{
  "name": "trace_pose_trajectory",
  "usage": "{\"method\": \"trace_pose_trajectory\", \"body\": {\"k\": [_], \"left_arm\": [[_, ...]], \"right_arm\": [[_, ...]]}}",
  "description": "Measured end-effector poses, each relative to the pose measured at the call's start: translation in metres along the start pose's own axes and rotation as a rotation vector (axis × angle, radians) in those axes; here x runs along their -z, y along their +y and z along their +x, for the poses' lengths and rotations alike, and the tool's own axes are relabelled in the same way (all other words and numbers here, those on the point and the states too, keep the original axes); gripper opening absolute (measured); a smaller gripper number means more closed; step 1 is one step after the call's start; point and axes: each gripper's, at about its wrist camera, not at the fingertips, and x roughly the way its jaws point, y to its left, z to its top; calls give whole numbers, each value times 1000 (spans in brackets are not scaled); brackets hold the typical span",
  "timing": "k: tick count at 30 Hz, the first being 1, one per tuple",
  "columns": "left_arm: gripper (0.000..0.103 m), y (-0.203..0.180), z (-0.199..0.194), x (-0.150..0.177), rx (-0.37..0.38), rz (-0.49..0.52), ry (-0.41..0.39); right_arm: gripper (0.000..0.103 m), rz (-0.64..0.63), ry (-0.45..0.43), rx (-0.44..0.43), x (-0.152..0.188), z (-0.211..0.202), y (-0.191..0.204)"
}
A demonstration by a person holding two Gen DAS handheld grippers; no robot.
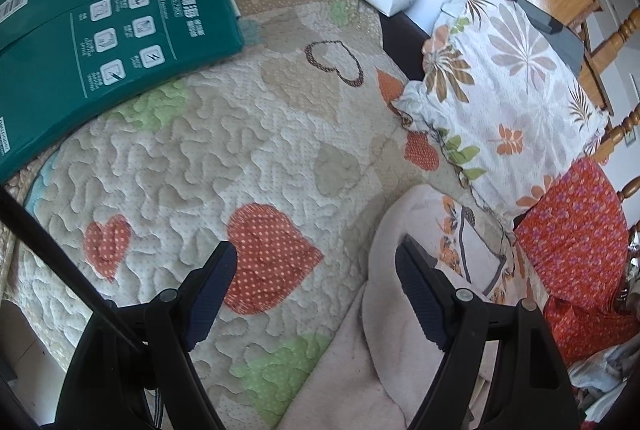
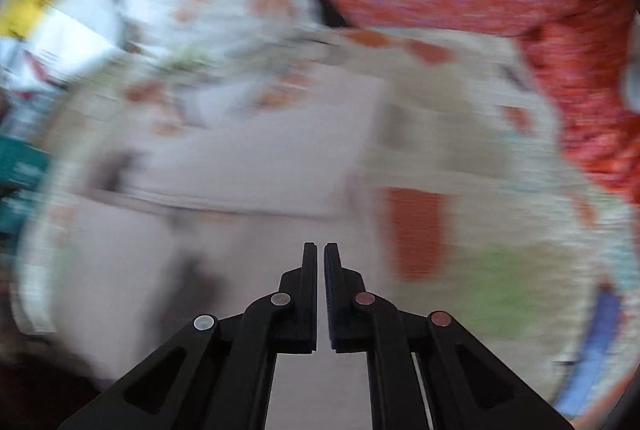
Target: Fold small clothes
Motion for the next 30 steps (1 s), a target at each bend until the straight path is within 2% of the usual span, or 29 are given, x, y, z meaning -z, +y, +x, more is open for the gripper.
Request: {"method": "trace_pose_trajectory", "body": {"k": [2,4,6,7,11,15,18,20,22,24,26,28,30], "left_arm": [[80,-4,1,1,-2,10,-1],[80,-7,3,1,-1,16,1],[80,-8,4,0,4,14,5],[80,-8,4,-1,7,10,7],[80,-1,1,-8,14,-9,0],[80,18,-9,-22,24,-62,-27],[81,31,-15,-31,32,-100,-42],[81,39,-18,-35,38,-128,-48],[81,45,-20,-37,45,-148,-50],[81,49,-21,-39,53,-159,-51],[81,50,-22,-40,60,-163,-53],[81,49,-21,-40,62,-157,-51],[81,47,-19,-40,64,-154,-45]], "right_arm": [[8,-14,8,-86,-1,-2,5],[12,-105,-23,-156,-7,-10,38],[39,-195,-39,-223,-16,-10,73],[43,-230,-46,-264,-20,-7,94],[45,-354,-22,-404,-37,10,185],[49,-475,17,-469,-40,36,262],[52,-571,38,-461,-38,55,307],[51,-656,38,-397,-31,70,332],[8,-728,77,-316,-26,88,349],[10,-719,79,-323,-33,90,348],[9,-647,32,-402,-52,75,336],[9,-529,-19,-469,-79,61,313],[10,-434,-48,-484,-100,57,292]]}}
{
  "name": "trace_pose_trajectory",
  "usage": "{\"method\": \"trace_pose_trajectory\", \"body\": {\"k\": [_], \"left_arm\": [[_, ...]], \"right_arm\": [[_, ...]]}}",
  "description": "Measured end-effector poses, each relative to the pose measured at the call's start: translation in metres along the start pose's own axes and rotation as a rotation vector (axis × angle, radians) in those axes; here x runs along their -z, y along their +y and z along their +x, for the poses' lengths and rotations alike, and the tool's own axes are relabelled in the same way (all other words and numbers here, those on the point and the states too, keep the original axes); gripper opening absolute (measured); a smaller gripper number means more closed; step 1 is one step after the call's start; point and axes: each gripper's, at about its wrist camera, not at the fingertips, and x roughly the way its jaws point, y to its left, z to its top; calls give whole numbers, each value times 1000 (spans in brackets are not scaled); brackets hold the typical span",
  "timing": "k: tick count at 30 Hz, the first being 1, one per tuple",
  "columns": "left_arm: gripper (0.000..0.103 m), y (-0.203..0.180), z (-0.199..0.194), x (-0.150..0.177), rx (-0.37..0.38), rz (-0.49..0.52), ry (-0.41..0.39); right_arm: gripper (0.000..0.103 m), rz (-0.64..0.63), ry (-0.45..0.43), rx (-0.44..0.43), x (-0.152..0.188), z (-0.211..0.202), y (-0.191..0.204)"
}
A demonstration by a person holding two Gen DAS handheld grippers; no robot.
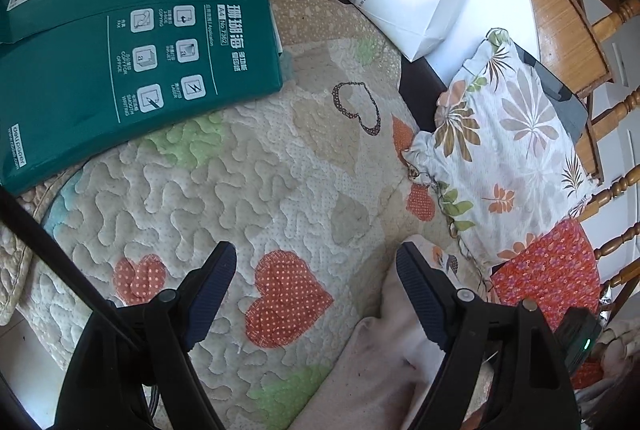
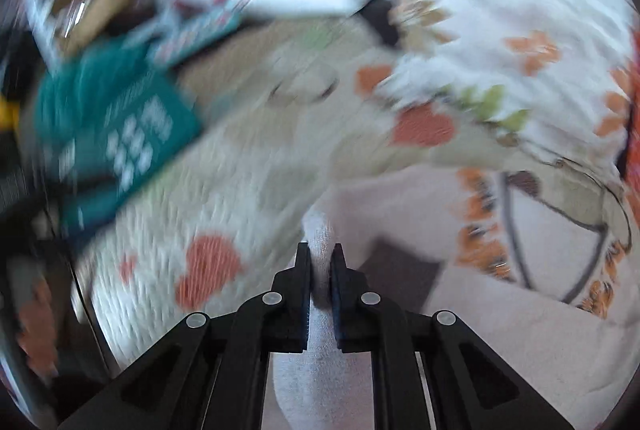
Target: Fold small clothes
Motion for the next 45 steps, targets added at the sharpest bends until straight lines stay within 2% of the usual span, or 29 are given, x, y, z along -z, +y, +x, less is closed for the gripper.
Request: {"method": "trace_pose_trajectory", "body": {"k": [2,3,4,7,8,11,15,19,22,23,24,26,29,33,36,39,41,43,44,45], "left_arm": [[81,-2,3,1,1,3,11],[81,-3,4,2,-1,5,13],[81,-5,6,3,-8,11,14],[81,-12,10,7,-10,32,25],[81,-14,11,9,-9,41,28],[81,-19,13,13,-19,68,30],[81,-19,17,16,-23,61,43],[81,-22,22,22,-31,72,52],[81,-27,24,27,-38,91,58],[81,-28,26,30,-43,99,61],[81,-30,27,32,-48,108,66],[81,-31,29,35,-49,117,74],[81,-33,29,37,-49,131,77],[81,-34,28,37,-48,131,69],[81,-34,29,37,-41,128,77],[81,-34,29,37,-41,128,77],[81,-34,28,38,-40,128,74],[81,-34,28,38,-37,126,73],[81,-35,28,38,-36,127,73],[81,-36,28,38,-37,131,72]], "right_arm": [[11,123,-20,40,-6,-6,-39],[12,165,-13,84,-6,-4,-55],[13,198,29,174,-2,3,-76],[14,198,136,366,15,18,-109],[14,210,128,384,24,12,-116],[22,290,91,316,48,-18,-131],[36,302,74,258,89,-57,-131],[52,308,117,166,138,-74,-122],[56,273,171,181,164,-65,-108],[55,241,193,209,171,-58,-103],[40,210,215,229,176,-52,-97],[10,181,212,216,179,-53,-88],[7,155,135,199,161,-81,-77],[7,156,-13,189,122,-144,-75],[1,178,-78,252,100,-178,-97],[1,225,-73,378,94,-188,-134],[1,257,-35,516,98,-182,-169],[1,279,40,651,106,-166,-199],[2,297,55,639,109,-163,-207],[3,318,54,581,112,-162,-210]]}}
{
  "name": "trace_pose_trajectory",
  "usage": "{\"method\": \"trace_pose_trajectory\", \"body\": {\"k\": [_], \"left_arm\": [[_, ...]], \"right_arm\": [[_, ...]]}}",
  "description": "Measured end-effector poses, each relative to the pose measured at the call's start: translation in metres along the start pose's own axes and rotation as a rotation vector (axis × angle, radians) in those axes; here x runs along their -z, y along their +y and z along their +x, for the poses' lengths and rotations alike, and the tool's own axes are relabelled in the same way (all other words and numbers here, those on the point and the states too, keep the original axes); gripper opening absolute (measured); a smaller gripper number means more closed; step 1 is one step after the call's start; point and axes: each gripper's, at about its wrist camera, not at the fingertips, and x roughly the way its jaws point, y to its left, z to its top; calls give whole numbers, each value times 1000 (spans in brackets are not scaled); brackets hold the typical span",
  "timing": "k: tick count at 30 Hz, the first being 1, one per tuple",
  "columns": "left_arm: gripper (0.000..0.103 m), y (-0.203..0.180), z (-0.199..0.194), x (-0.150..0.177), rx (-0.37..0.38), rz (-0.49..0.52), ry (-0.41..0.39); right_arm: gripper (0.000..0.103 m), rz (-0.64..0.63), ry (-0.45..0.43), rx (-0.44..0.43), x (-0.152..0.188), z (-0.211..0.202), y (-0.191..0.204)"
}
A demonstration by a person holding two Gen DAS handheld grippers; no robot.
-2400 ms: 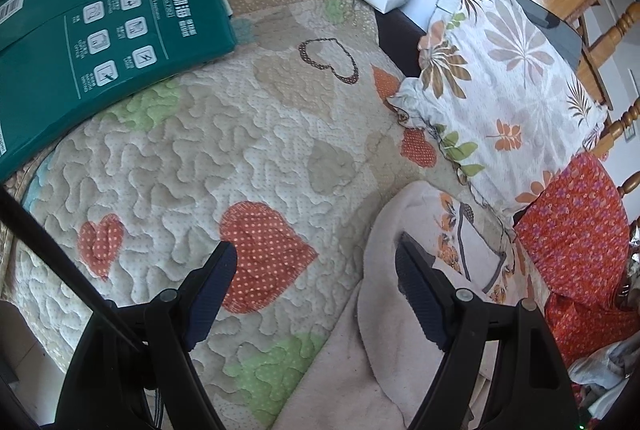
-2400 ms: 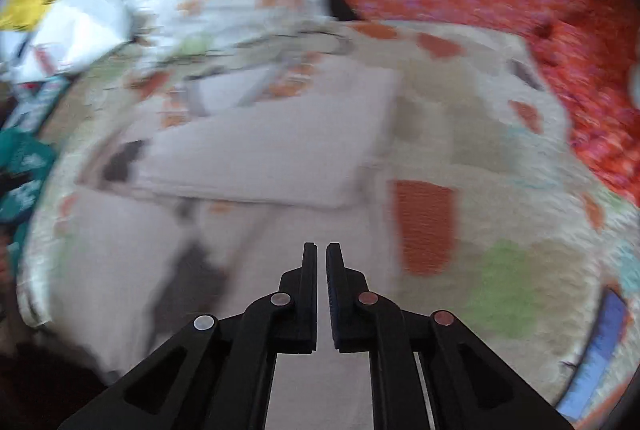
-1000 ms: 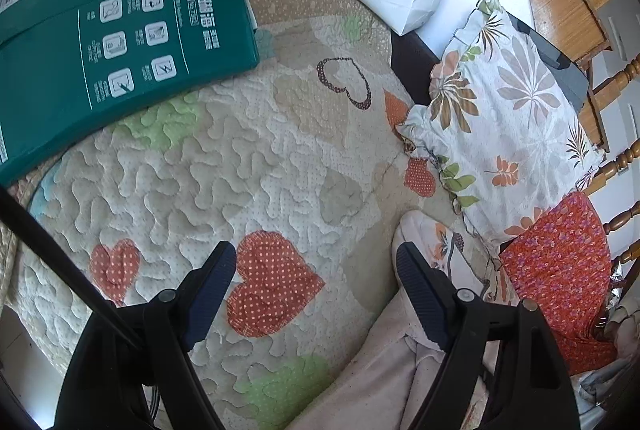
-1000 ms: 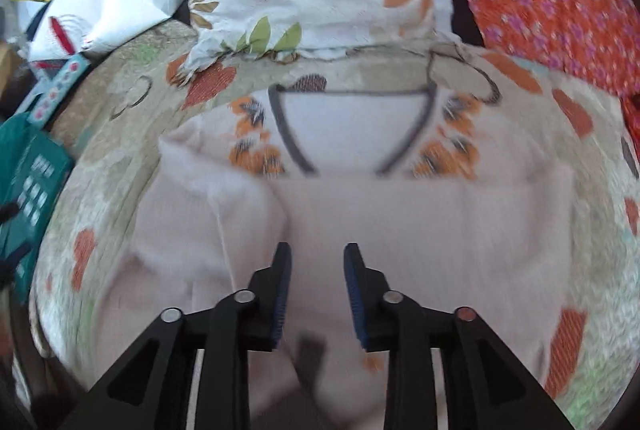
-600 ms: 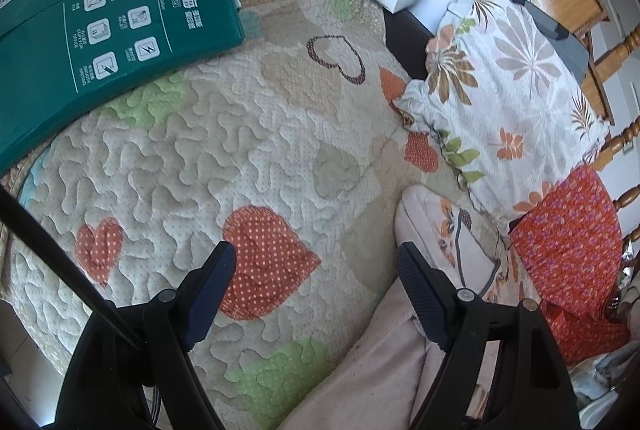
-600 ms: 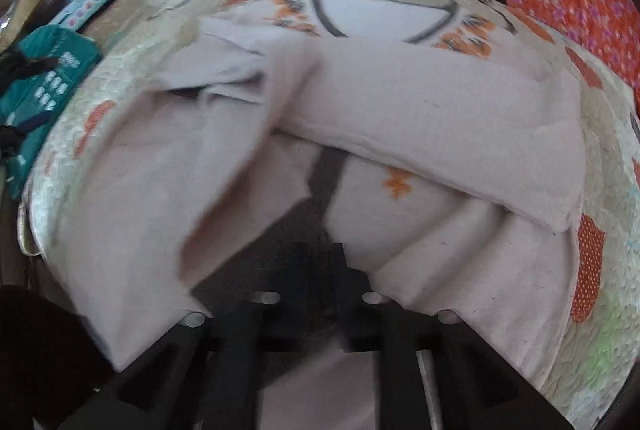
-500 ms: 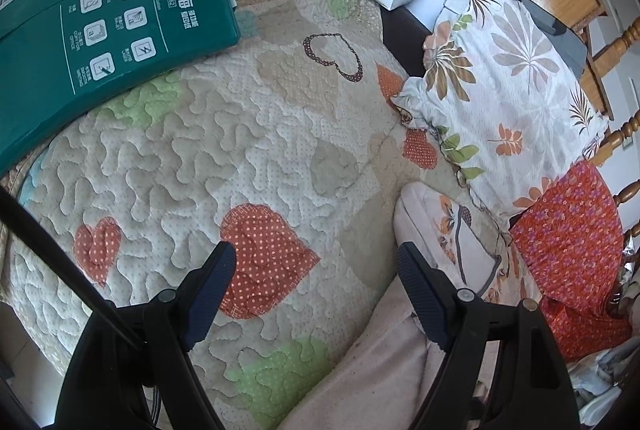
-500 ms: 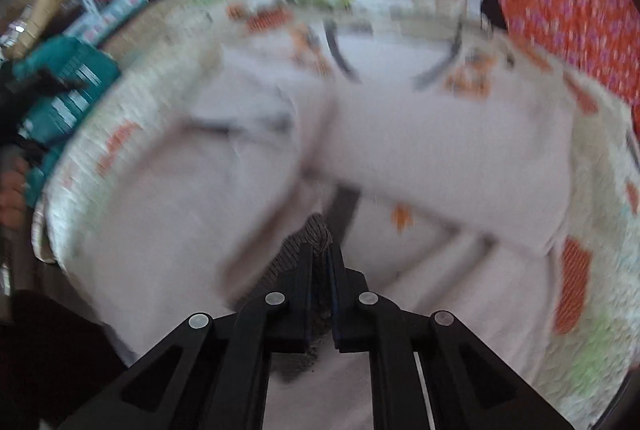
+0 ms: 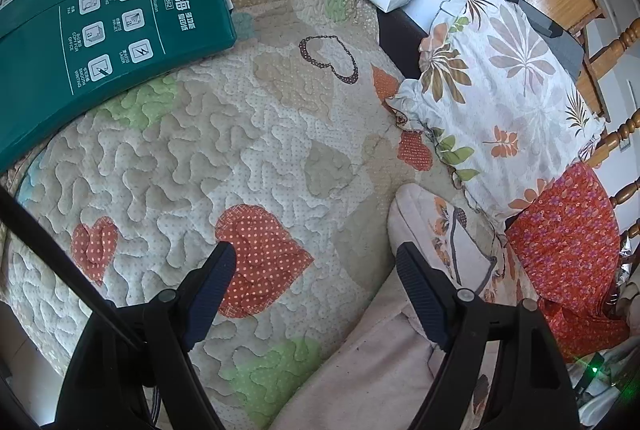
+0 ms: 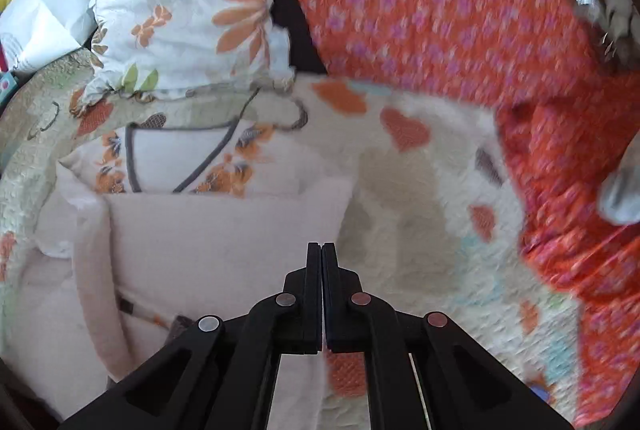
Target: Fold small clothes
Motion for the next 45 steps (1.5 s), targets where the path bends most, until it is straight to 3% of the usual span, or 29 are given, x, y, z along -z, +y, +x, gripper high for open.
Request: {"method": "trace_pose_trajectory", "body": {"k": [1,2,3,5,11,16,18,22,23,24,25,28,31,35,39,42,43,45], "left_arm": [[81,-1,1,0,-4,5,0],[81,-2,2,0,-8,7,1],[81,-2,3,-1,-9,6,6],[81,-2,7,-1,1,-4,19],[81,-6,8,0,12,13,28],[81,-8,12,1,6,11,34],[81,-10,15,3,3,18,44],[81,-16,21,9,-8,44,62],[81,-16,21,10,-11,46,62],[81,-16,22,10,-12,44,62],[81,-15,22,10,-12,41,62],[81,-14,21,8,-7,32,59],[81,-15,22,8,1,34,65],[81,-17,24,10,15,32,79],[81,-19,23,11,15,37,76],[81,-18,20,10,17,33,70],[81,-18,20,9,18,31,68],[81,-16,19,7,17,25,65]], "right_arm": [[3,13,10,-84,4,0,3],[15,7,28,-158,10,-1,10],[38,-16,52,-201,17,1,20],[54,-67,67,-220,31,3,35],[54,-143,25,-245,66,-12,53],[56,-358,-36,-257,98,-46,82],[62,-444,-56,-242,107,-47,94],[60,-585,-69,-179,122,-22,119],[43,-603,-65,-156,124,-12,124],[11,-609,-50,-142,125,-3,126],[9,-593,1,-135,123,9,127],[9,-501,39,-182,106,2,119],[8,-417,-19,-271,66,-45,98],[9,-281,-72,-280,8,-84,51],[14,-162,57,-198,-16,-36,9],[19,-149,77,86,-13,2,1],[19,-156,71,114,-12,7,5],[23,-138,52,11,-13,4,17]]}}
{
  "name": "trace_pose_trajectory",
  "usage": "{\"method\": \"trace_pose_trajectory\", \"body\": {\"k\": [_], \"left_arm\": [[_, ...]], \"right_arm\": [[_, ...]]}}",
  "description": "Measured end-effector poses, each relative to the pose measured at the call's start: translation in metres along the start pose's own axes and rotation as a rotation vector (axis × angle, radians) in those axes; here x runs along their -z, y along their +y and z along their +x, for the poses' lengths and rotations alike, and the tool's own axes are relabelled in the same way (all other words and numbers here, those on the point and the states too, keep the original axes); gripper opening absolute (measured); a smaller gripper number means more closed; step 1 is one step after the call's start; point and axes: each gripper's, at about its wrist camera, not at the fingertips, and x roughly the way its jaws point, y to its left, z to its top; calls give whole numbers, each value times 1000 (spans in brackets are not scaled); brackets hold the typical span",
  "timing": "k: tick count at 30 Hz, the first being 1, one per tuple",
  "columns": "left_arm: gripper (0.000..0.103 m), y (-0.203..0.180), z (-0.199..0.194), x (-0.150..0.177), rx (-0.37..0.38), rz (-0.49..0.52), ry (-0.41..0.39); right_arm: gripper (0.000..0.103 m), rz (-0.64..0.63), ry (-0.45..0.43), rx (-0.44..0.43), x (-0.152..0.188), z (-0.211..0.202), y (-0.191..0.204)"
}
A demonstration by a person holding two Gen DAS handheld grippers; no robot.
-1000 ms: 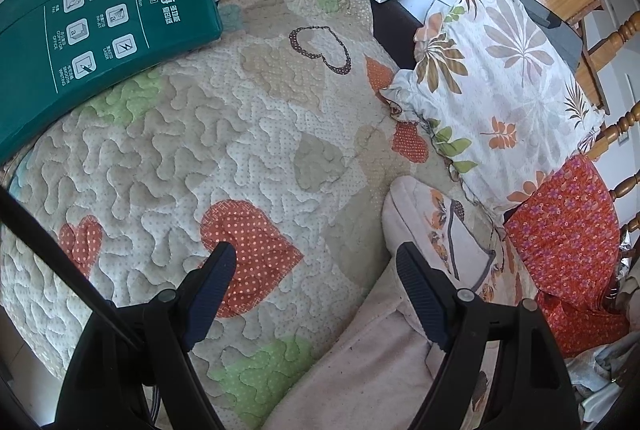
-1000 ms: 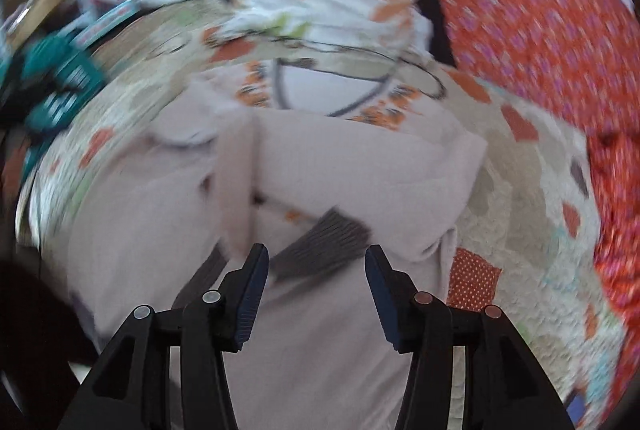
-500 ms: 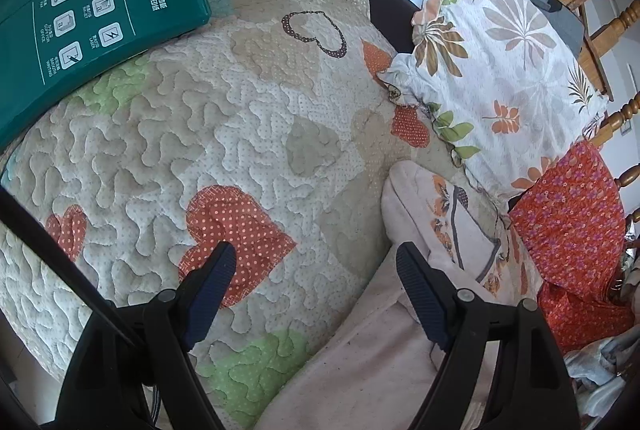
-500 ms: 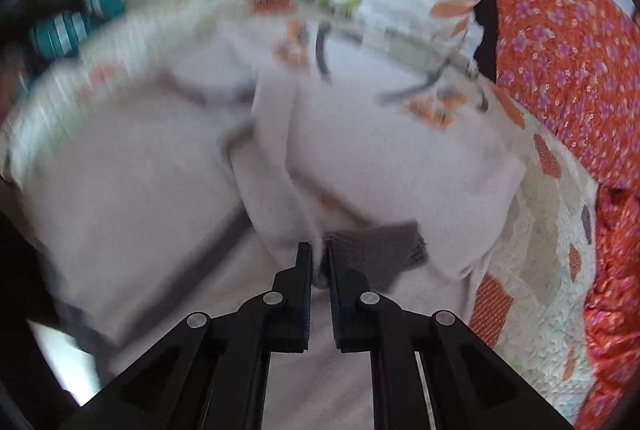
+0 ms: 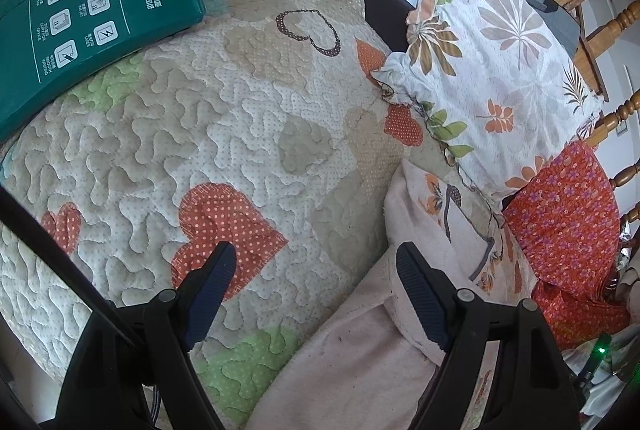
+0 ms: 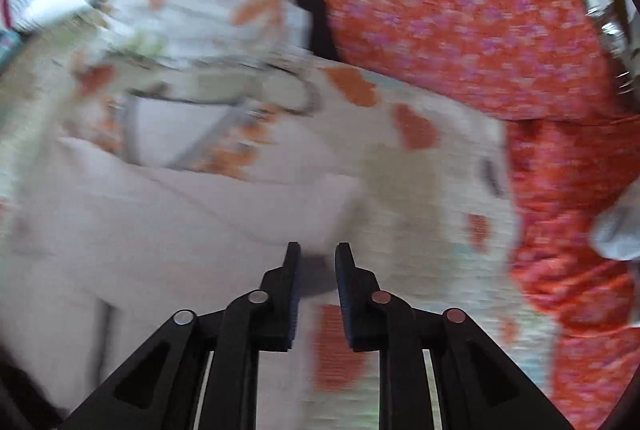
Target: Fold small clothes
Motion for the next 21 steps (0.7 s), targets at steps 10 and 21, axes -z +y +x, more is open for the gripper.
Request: {"method": "trace_pose_trajectory", "body": {"k": [10,21], "left_arm": [[81,6,-5,-7,10,-17,-9],[81,24,-10,-21,4,-38,-16]], "right_arm": [[24,-336,-107,-305,-61,11,203],[5,-547,-52,-136,-107,112,335]]}}
